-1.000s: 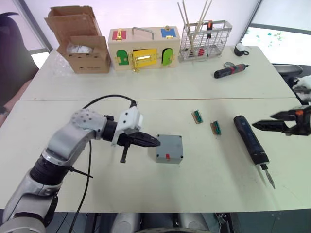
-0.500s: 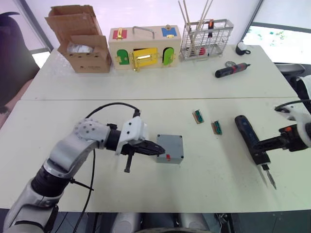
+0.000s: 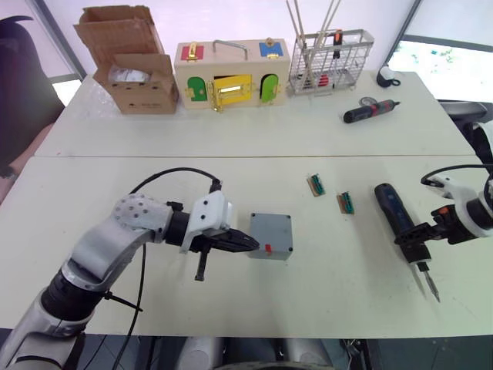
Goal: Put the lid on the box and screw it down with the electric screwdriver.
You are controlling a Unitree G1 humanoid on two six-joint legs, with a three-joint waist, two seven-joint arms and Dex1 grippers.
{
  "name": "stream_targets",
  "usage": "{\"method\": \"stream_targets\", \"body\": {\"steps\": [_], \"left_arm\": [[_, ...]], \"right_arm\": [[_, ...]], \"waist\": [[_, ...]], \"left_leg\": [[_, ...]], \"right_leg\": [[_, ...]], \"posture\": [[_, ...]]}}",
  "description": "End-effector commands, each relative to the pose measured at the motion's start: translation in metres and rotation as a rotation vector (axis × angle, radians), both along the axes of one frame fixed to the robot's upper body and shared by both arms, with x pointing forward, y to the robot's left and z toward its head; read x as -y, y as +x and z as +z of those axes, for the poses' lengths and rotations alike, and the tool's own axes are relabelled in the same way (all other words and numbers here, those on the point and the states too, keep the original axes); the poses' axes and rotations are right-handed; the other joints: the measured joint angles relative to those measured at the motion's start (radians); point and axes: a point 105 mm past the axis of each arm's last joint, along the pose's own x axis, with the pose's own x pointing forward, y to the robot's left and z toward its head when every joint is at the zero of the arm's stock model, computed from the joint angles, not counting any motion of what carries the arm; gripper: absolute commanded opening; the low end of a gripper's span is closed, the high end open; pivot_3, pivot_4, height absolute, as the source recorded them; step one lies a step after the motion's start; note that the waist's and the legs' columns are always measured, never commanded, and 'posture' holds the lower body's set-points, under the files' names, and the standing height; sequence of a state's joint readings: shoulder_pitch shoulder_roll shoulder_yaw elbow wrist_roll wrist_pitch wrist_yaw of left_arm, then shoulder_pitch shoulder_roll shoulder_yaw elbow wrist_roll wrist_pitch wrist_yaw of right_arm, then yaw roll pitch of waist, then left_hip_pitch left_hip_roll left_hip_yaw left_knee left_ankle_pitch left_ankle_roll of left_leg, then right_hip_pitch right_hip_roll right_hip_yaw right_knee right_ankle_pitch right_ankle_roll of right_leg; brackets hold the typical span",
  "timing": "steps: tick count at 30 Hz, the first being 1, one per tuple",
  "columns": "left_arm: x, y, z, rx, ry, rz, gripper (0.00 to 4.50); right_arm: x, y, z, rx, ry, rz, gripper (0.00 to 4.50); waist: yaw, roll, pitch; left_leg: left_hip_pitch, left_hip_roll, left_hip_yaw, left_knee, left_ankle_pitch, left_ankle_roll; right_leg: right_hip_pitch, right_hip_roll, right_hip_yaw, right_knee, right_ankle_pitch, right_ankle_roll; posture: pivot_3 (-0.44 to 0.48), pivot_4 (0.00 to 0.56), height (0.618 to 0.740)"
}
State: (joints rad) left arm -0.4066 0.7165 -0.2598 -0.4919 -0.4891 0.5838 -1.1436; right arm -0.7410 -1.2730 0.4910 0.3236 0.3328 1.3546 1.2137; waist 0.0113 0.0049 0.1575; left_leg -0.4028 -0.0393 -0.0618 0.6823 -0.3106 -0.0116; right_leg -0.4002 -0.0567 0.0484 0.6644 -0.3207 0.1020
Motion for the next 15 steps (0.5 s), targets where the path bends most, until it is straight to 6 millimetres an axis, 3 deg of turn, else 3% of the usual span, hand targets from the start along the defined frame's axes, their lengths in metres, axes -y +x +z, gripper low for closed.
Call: {"method": "stream_targets", "body": {"steps": [1, 10, 15], "left_arm": [[0.004, -0.002, 0.008, 0.029, -0.019, -0.017, 0.0], [0.006, -0.003, 0.005, 0.016, -0.023, -0.006, 0.0], [0.004, -0.001, 0.005, 0.015, -0.02, 0.004, 0.0]], "right_arm": [[0.002, -0.001, -0.013, -0.041, -0.059, 0.043, 4.27], [-0.001, -0.006, -0.025, -0.091, -0.148, 0.19, 2.02], [-0.003, -0.01, -0.032, -0.104, -0.142, 0.183, 1.95]], "waist": [[0.0, -0.002, -0.001], [0.001, -0.006, -0.003], [0.002, -0.008, -0.005]], "left_leg": [[0.0, 0.0, 0.0, 0.0, 0.0, 0.0], [0.001, 0.0, -0.001, 0.001, 0.0, 0.0], [0.001, 0.0, -0.002, 0.001, 0.0, 0.0]], "right_leg": [[0.0, 0.0, 0.0, 0.0, 0.0, 0.0], [0.002, 0.0, -0.001, 0.0, 0.0, 0.0], [0.002, 0.0, -0.002, 0.0, 0.0, 0.0]], "posture": [[0.0, 0.15, 0.74], [0.0, 0.15, 0.74], [0.0, 0.15, 0.74]]}}
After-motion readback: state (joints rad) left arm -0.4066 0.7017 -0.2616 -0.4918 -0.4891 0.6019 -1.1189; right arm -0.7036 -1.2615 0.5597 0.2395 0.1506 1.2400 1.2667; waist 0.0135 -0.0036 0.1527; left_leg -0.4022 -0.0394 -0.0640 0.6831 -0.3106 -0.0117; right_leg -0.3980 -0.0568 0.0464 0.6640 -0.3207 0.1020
